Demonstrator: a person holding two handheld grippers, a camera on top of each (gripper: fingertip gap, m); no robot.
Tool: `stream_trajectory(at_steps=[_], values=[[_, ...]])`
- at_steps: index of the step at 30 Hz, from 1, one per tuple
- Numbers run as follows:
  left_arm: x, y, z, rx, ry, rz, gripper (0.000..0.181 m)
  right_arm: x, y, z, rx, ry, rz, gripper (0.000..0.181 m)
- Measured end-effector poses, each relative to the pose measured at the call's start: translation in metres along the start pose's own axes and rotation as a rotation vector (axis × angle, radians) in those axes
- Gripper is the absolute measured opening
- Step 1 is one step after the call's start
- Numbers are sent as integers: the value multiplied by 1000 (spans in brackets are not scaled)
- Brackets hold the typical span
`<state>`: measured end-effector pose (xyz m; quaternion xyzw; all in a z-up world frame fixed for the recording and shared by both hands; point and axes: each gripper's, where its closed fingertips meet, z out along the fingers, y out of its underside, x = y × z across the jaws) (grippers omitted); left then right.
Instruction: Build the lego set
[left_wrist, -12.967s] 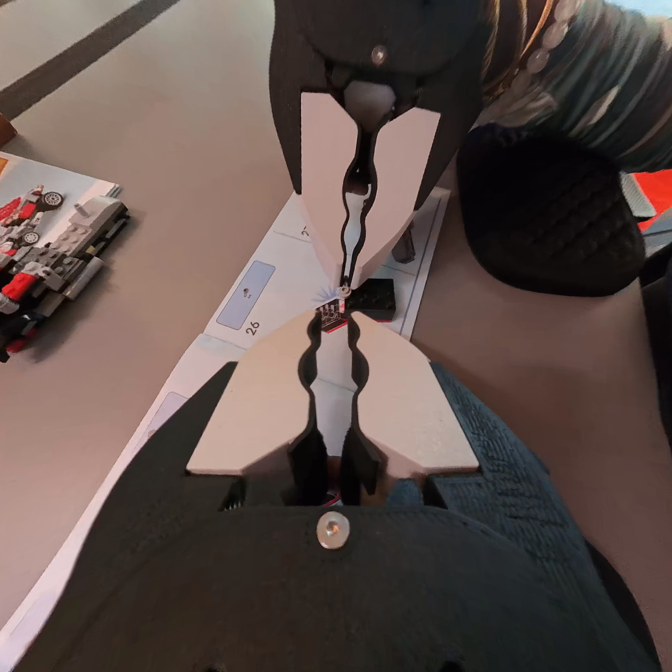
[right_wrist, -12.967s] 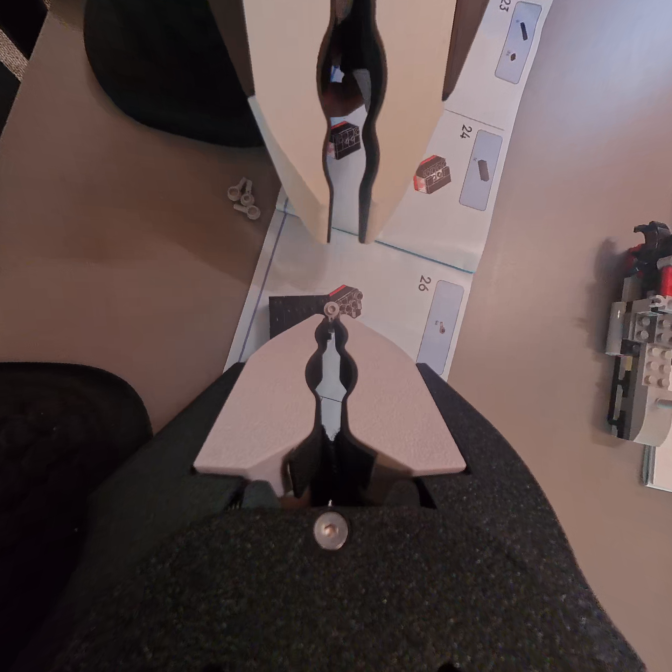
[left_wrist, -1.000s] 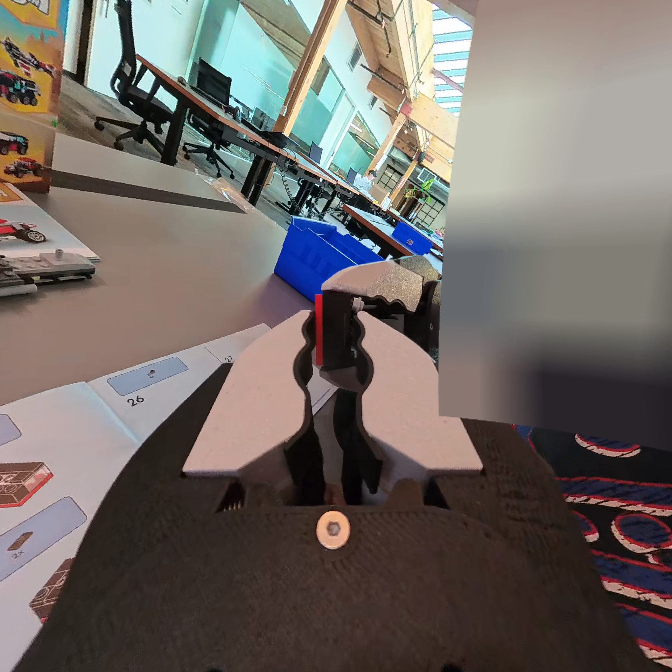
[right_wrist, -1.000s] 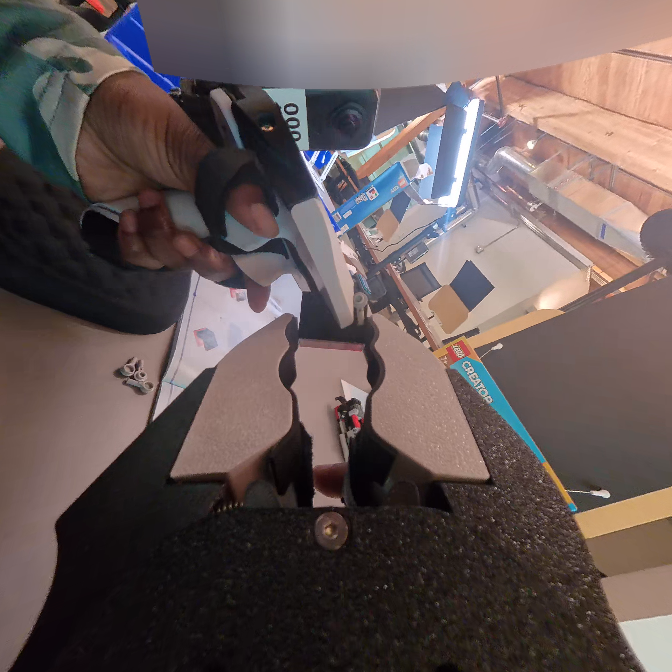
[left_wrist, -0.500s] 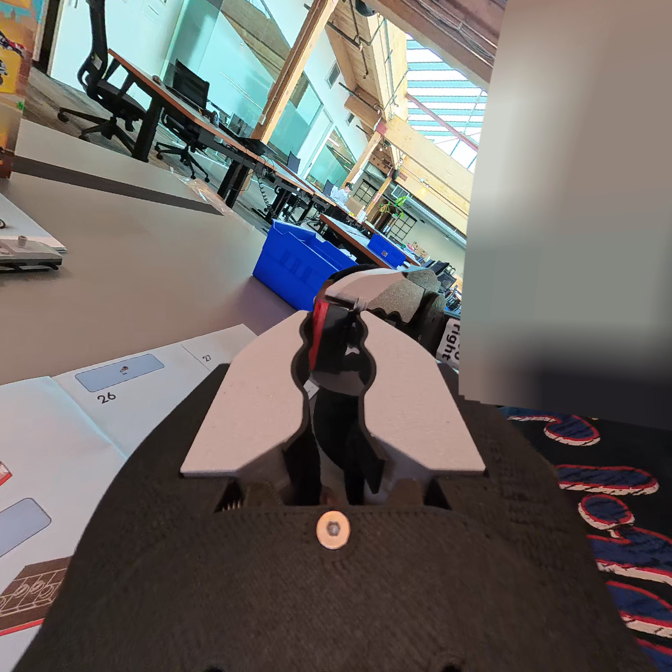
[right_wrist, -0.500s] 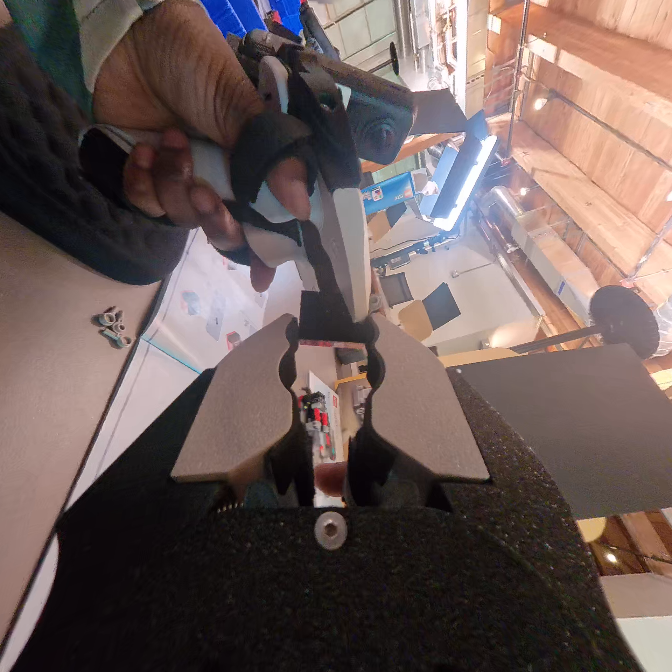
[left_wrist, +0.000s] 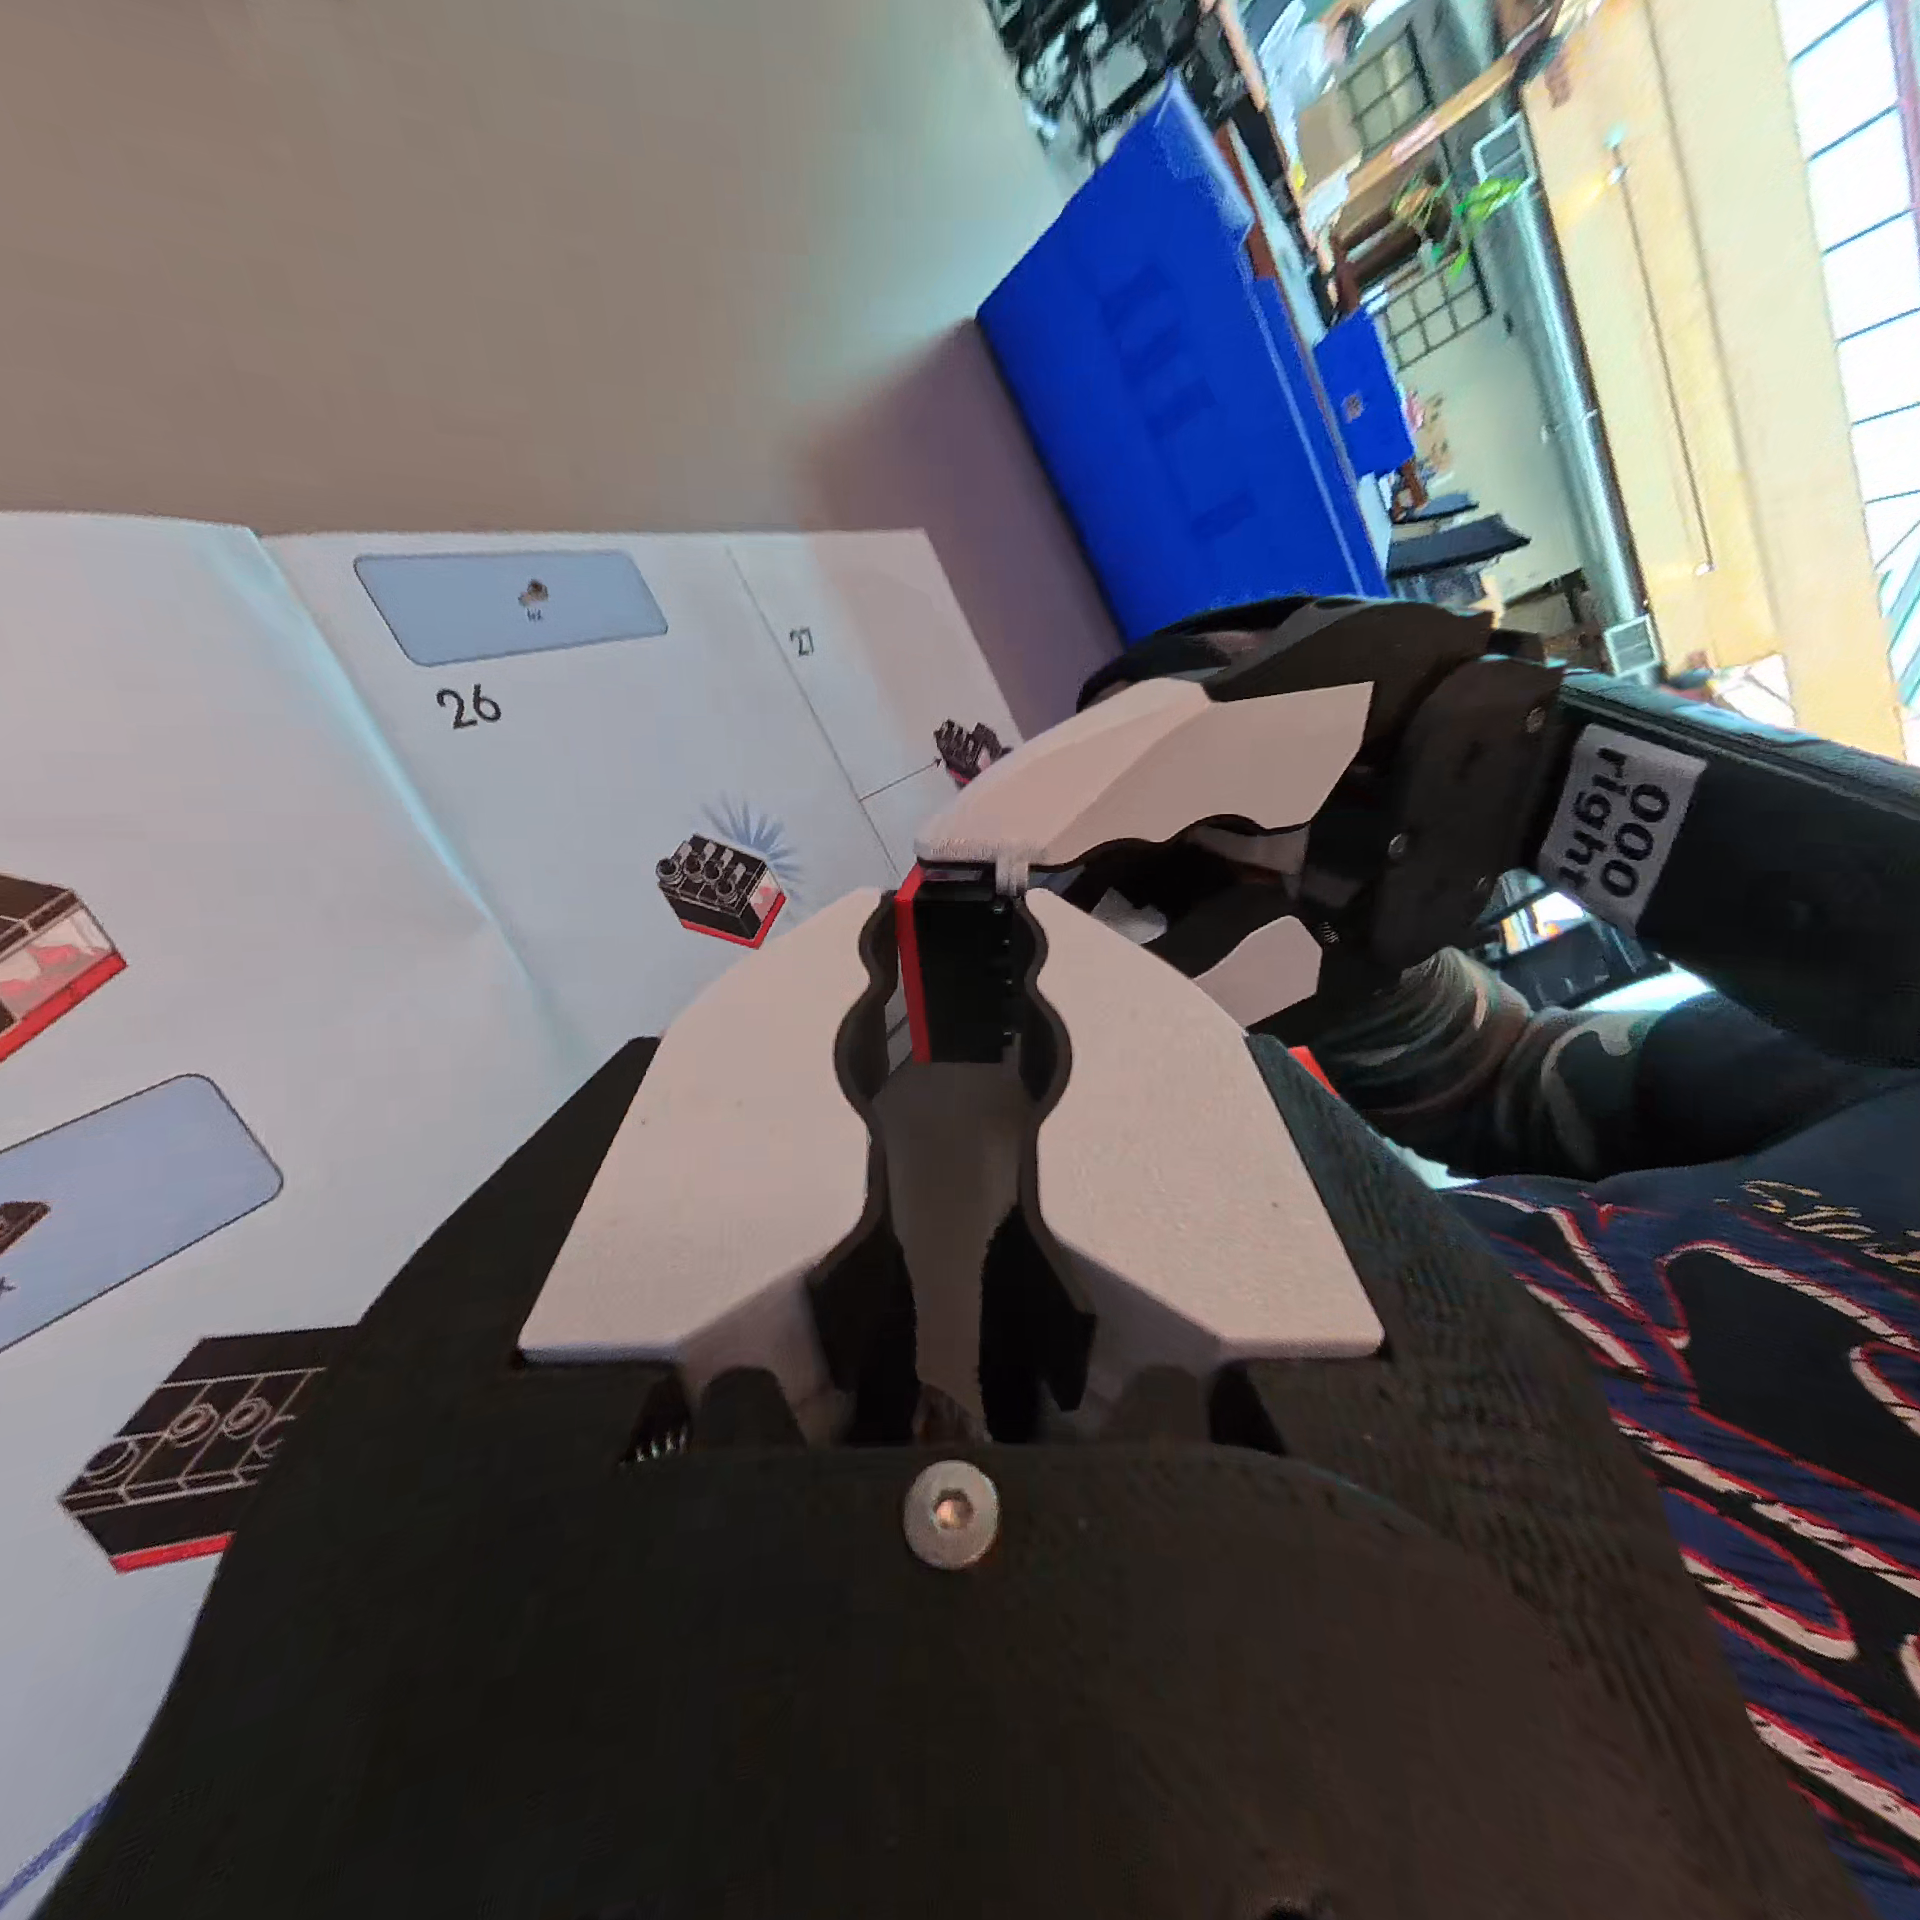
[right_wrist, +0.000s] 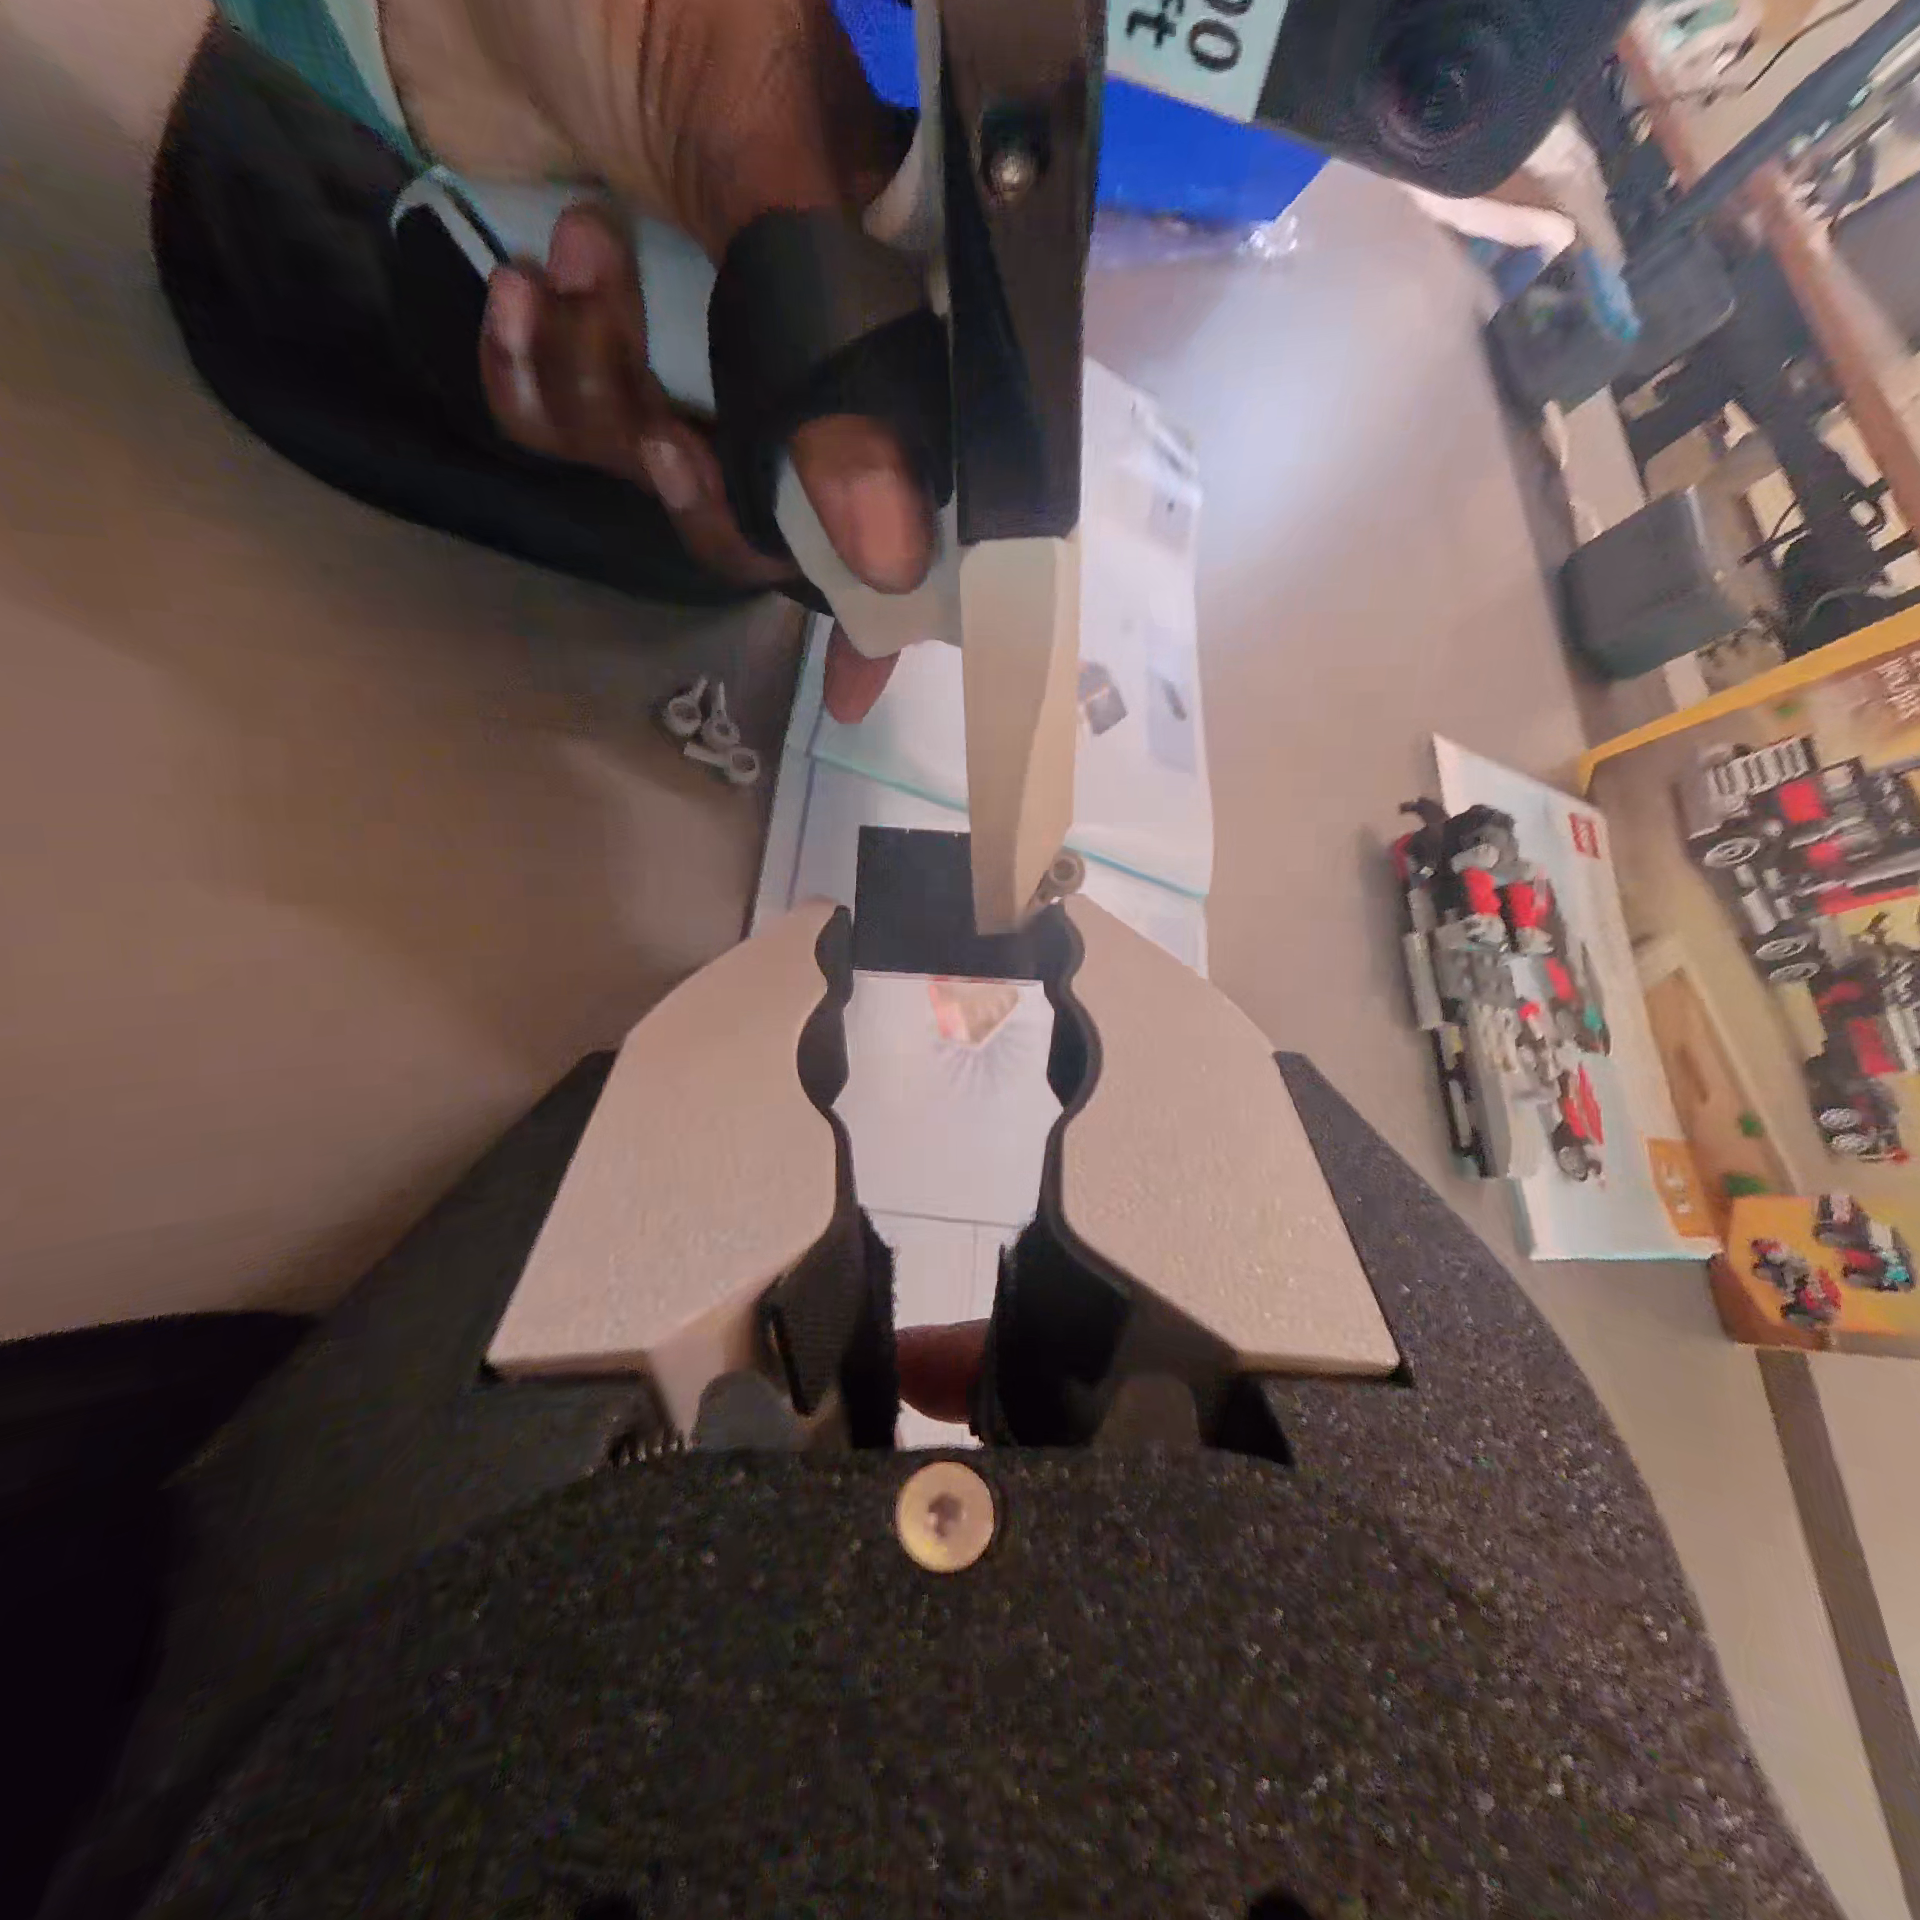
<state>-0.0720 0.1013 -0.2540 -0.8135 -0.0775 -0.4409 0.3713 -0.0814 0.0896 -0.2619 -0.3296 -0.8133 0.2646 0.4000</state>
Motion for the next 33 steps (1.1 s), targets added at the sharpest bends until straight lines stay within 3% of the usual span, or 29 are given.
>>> stream_trajectory(at_steps=[9,15,21,33], values=[[-13,22,13,-176,-57,-41,27,-17,26,2,-102,-95,148,36],[-8,16,9,-125,-48,-10,33,-16,33,3,-121,-143,246,36],[-3,18,4,-124,-73,128,33,-17,37,4,-139,-229,405,36],[8,14,-3,-60,30,129,34,-20,39,3,-206,-336,409,41]])
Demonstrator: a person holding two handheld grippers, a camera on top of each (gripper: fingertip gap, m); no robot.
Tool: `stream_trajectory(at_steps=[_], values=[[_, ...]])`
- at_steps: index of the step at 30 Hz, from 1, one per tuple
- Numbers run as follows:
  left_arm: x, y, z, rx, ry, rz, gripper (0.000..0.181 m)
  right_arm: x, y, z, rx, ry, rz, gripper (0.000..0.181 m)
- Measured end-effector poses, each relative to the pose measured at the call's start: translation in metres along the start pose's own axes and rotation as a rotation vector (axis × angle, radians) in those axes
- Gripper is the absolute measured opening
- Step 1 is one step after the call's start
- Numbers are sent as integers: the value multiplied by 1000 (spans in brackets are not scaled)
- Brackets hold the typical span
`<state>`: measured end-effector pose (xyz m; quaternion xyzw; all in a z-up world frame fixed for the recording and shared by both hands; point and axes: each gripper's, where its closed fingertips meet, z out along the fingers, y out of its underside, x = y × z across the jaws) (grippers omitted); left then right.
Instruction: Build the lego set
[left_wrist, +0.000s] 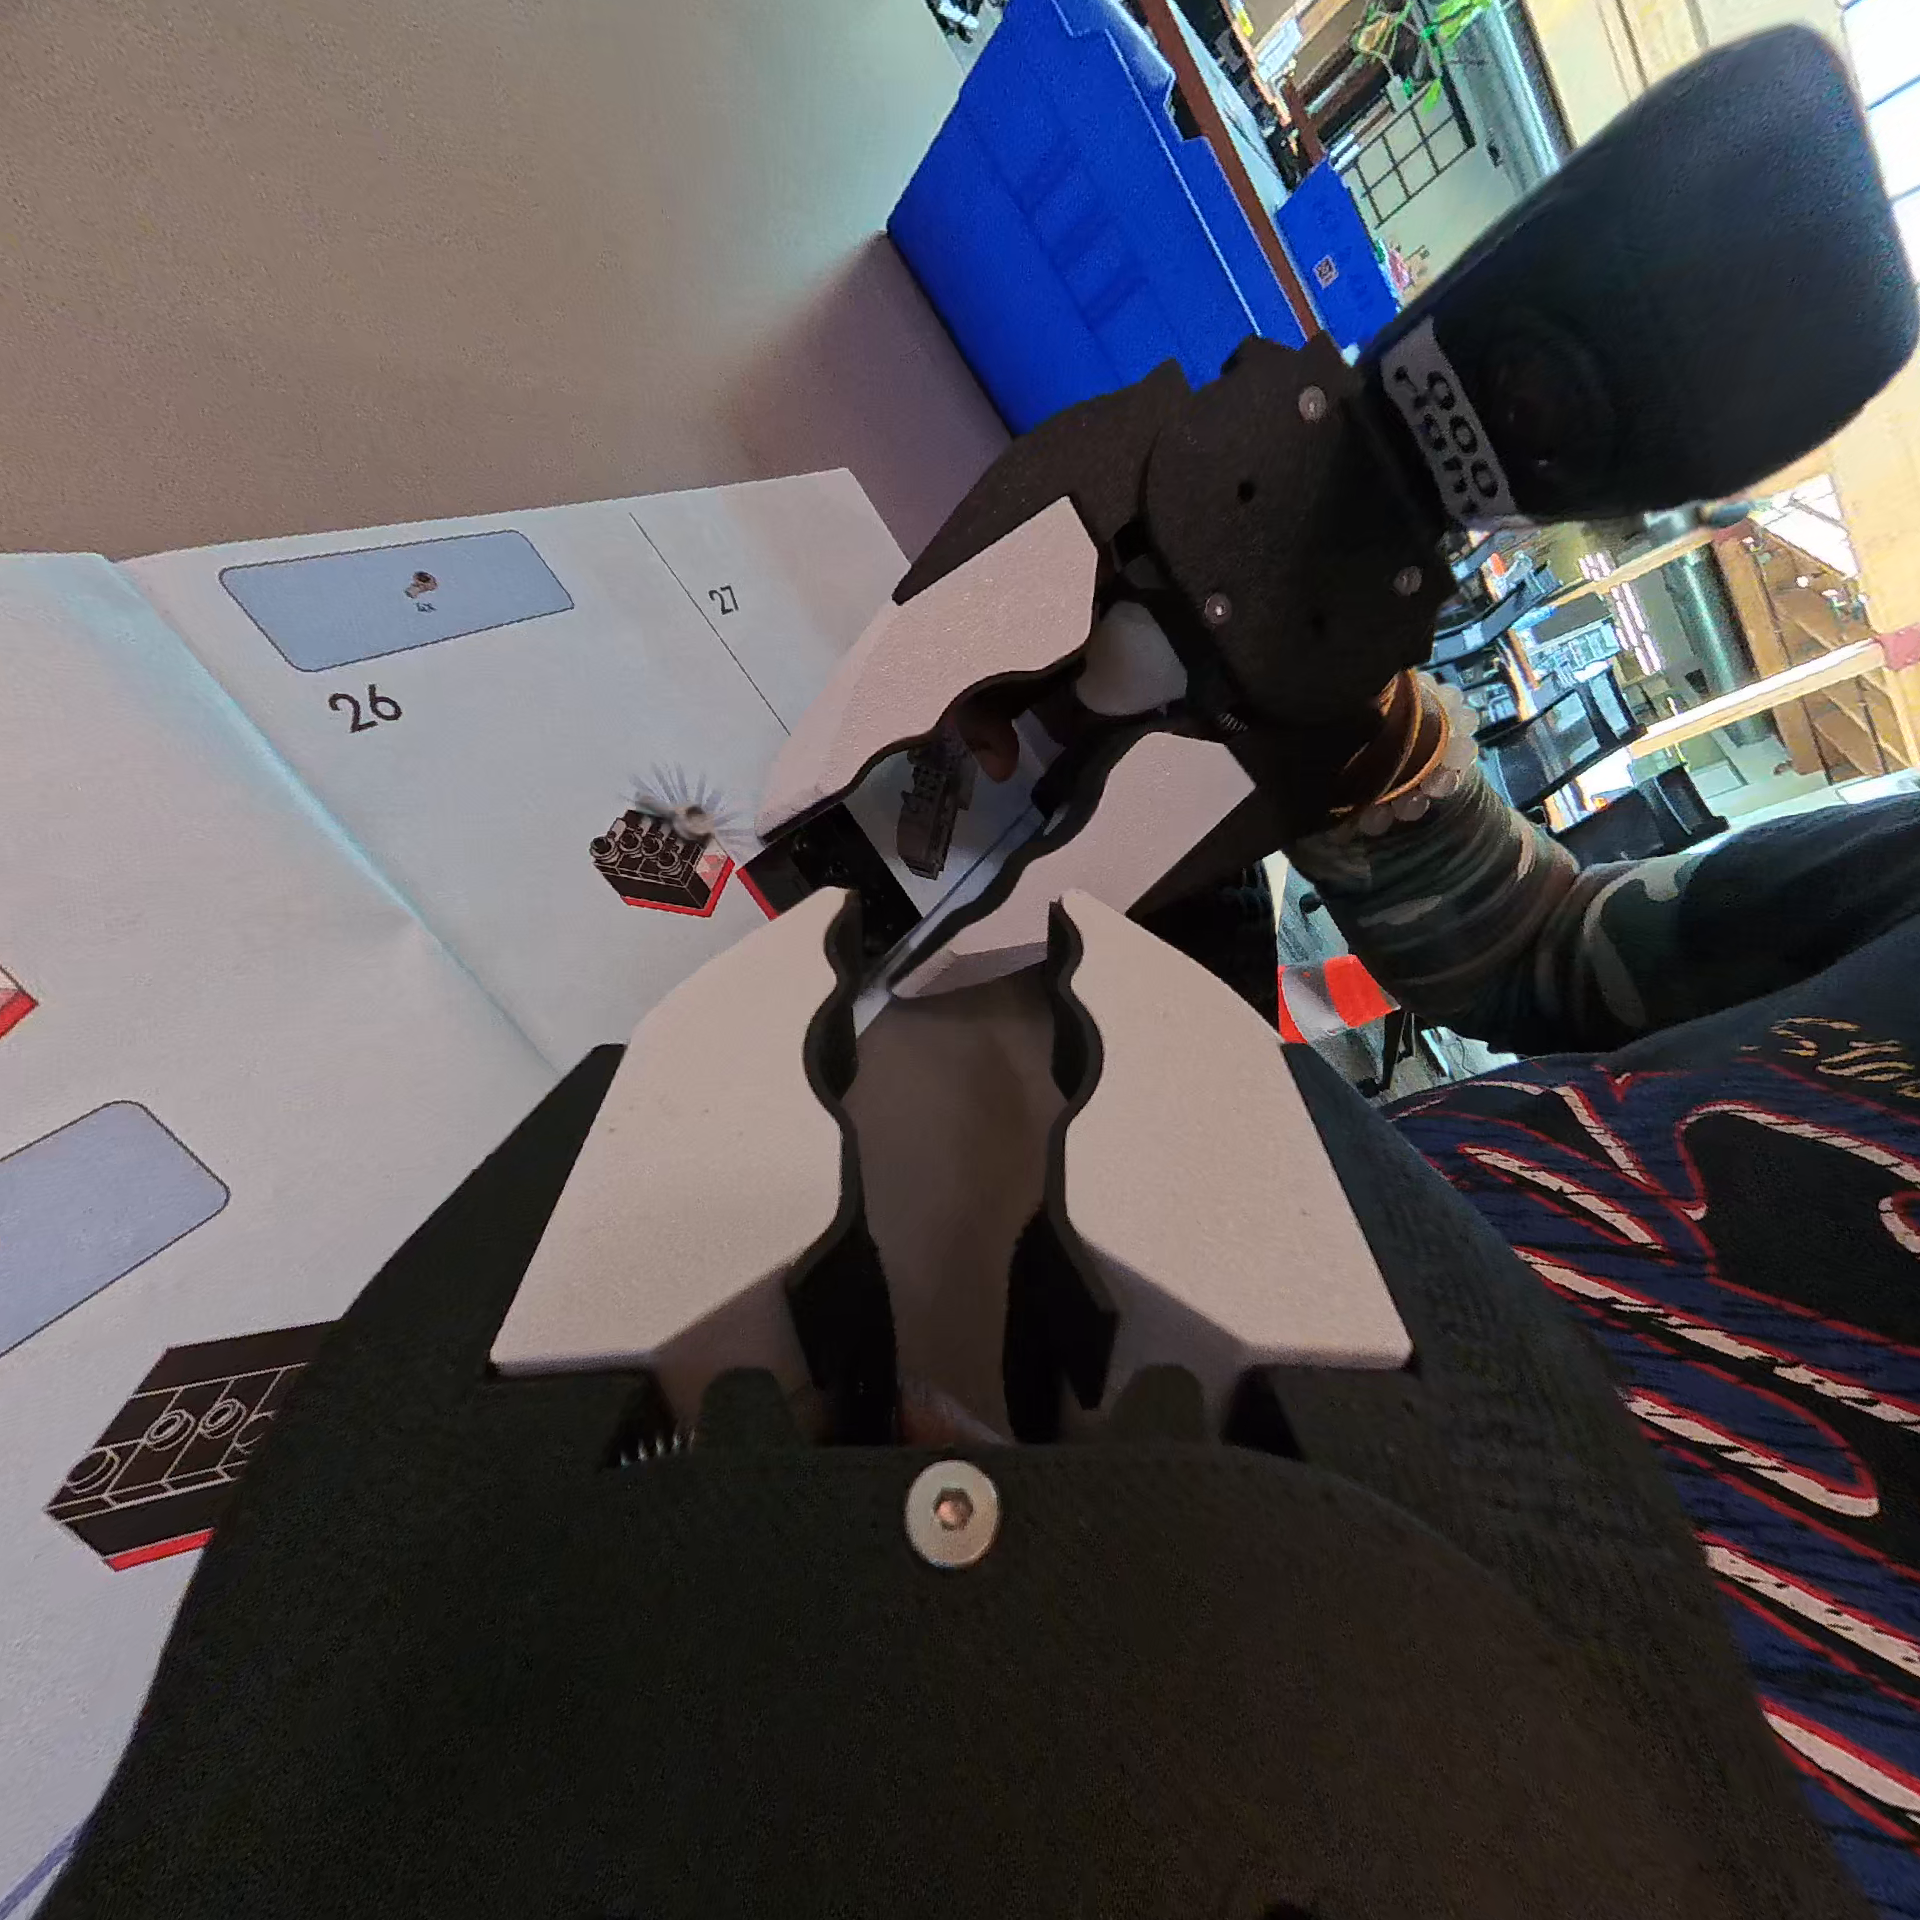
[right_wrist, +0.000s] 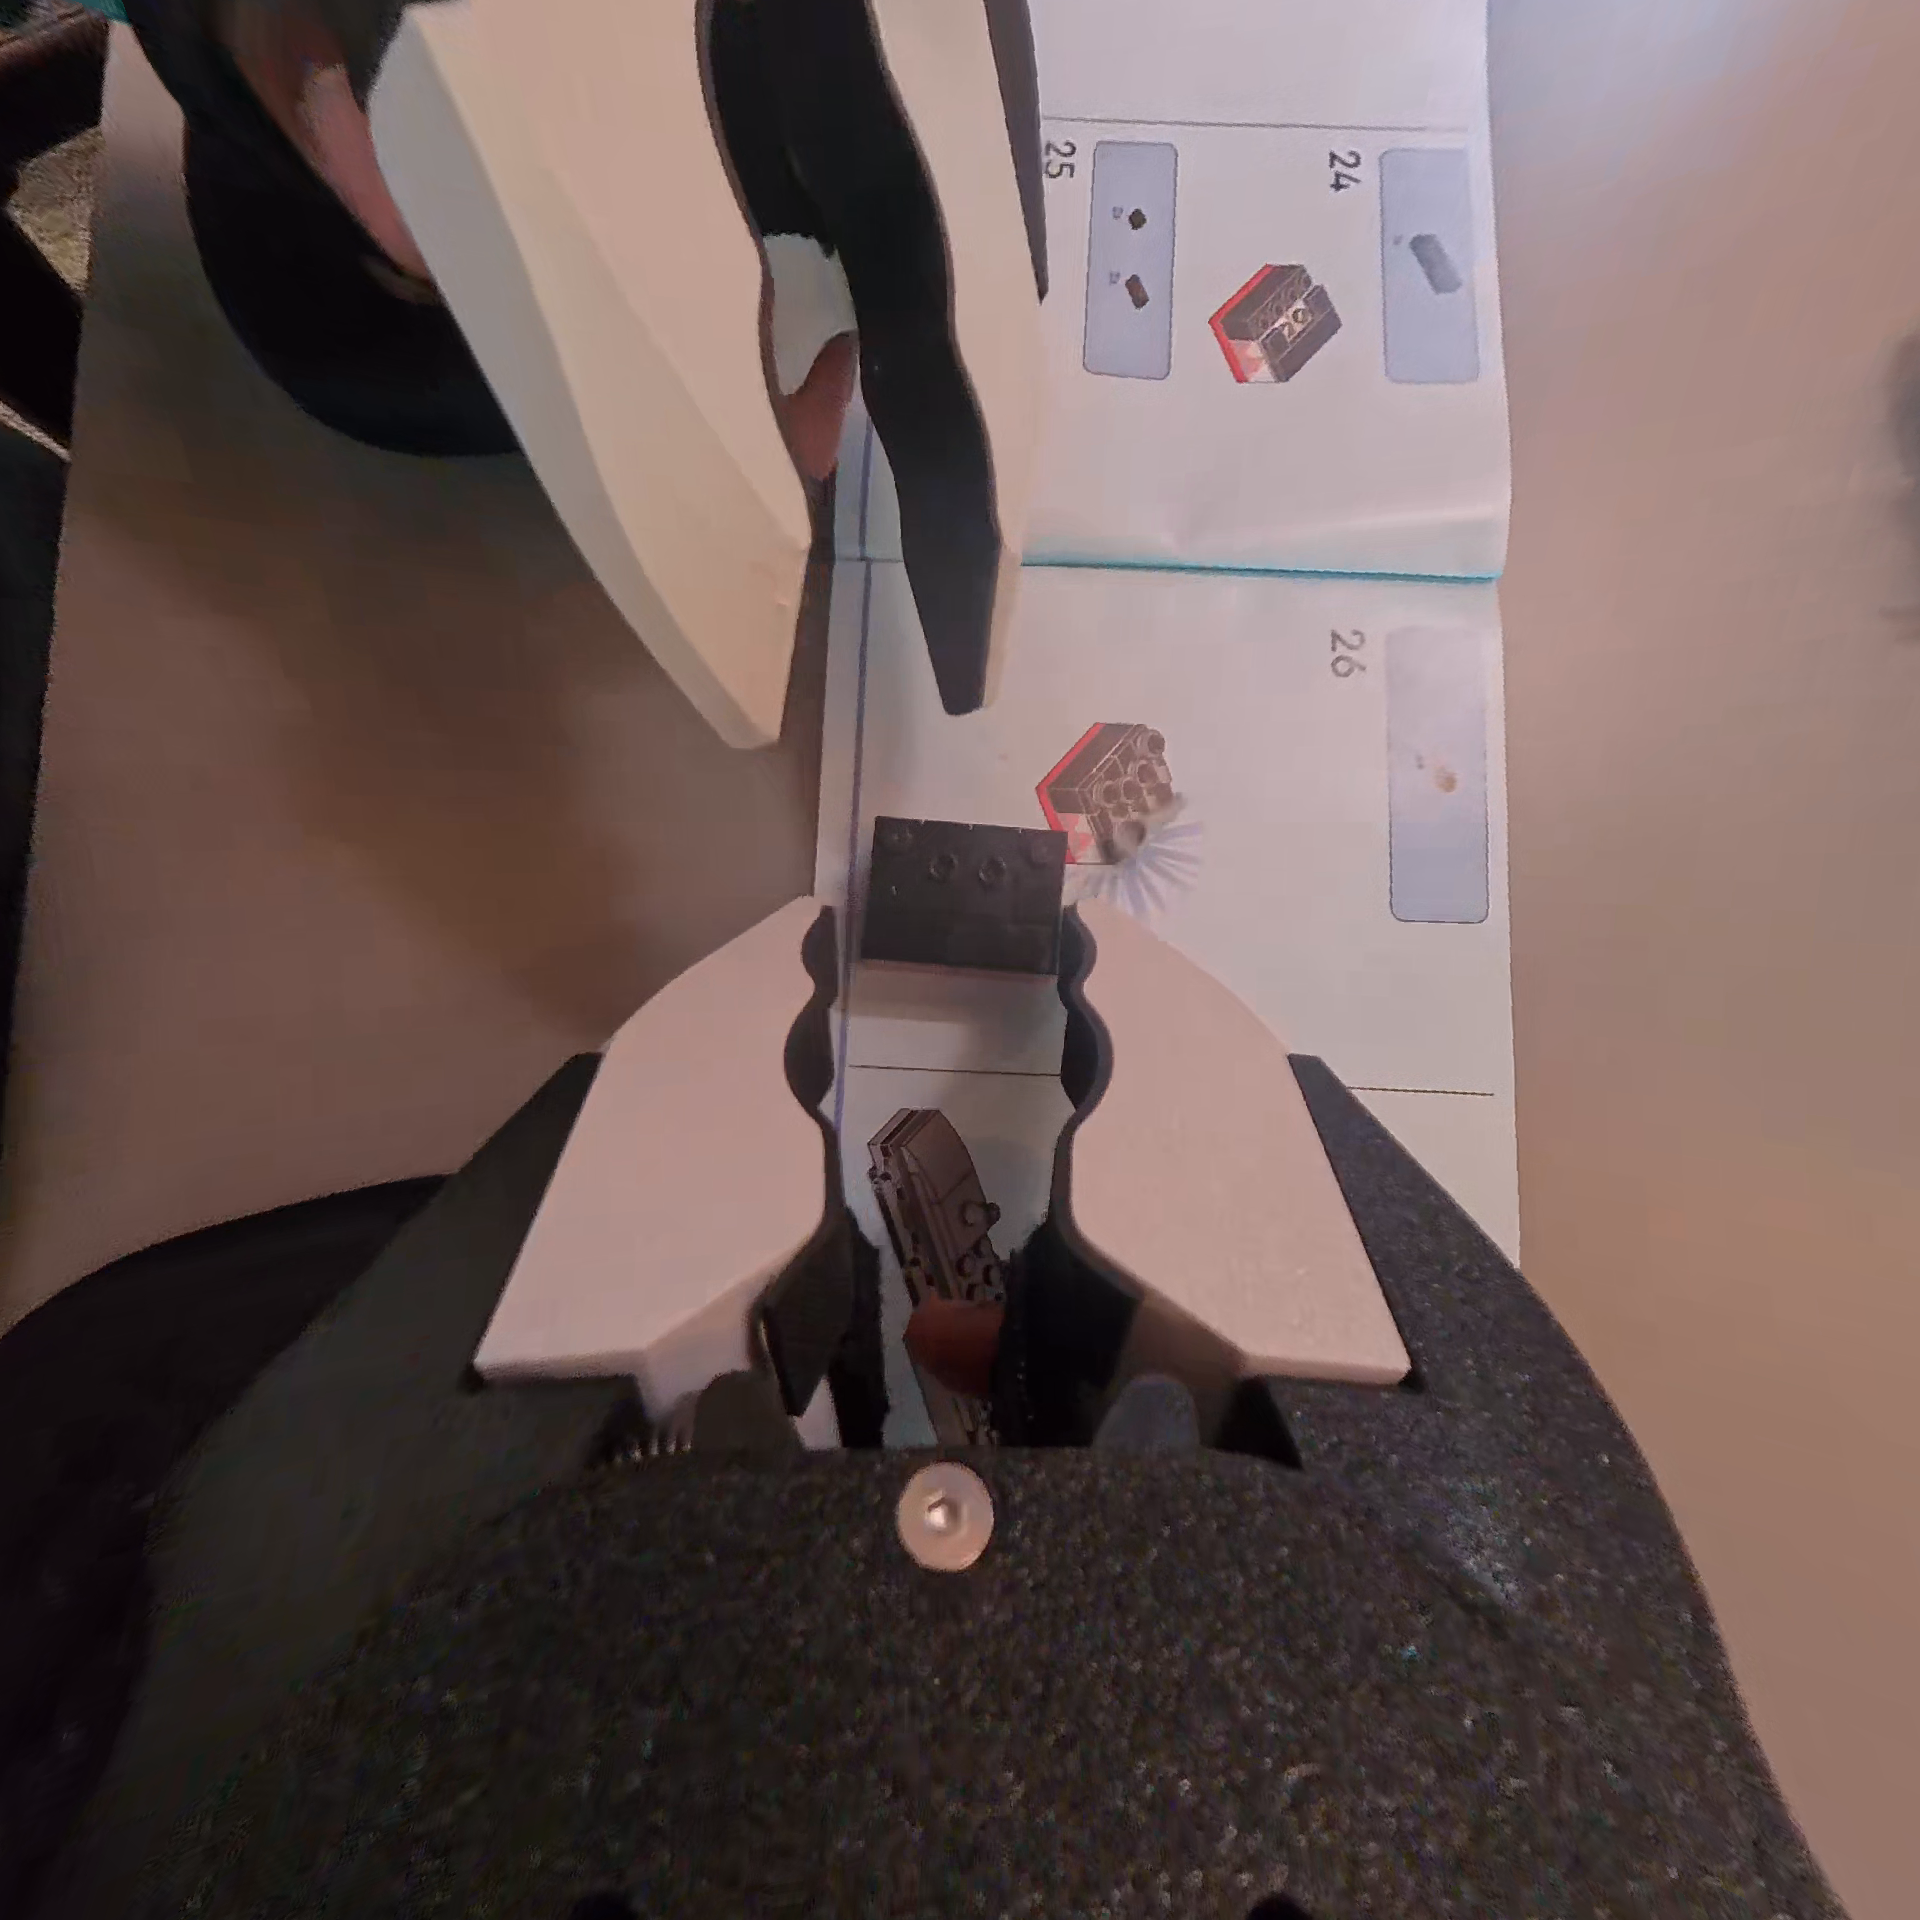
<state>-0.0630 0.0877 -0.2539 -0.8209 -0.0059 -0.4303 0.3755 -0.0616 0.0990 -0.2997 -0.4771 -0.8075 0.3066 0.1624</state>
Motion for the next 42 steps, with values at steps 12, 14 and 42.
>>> stream_trajectory(at_steps=[12,14,42], values=[[-8,-17,-34,131,-130,200,33,30,-18,-19,66,-56,-6,6],[-12,-19,-43,136,-195,279,33,32,-16,-6,30,-58,2,6],[-4,-22,-15,-27,-552,1587,8,-11,-61,-35,230,-549,336,7]])
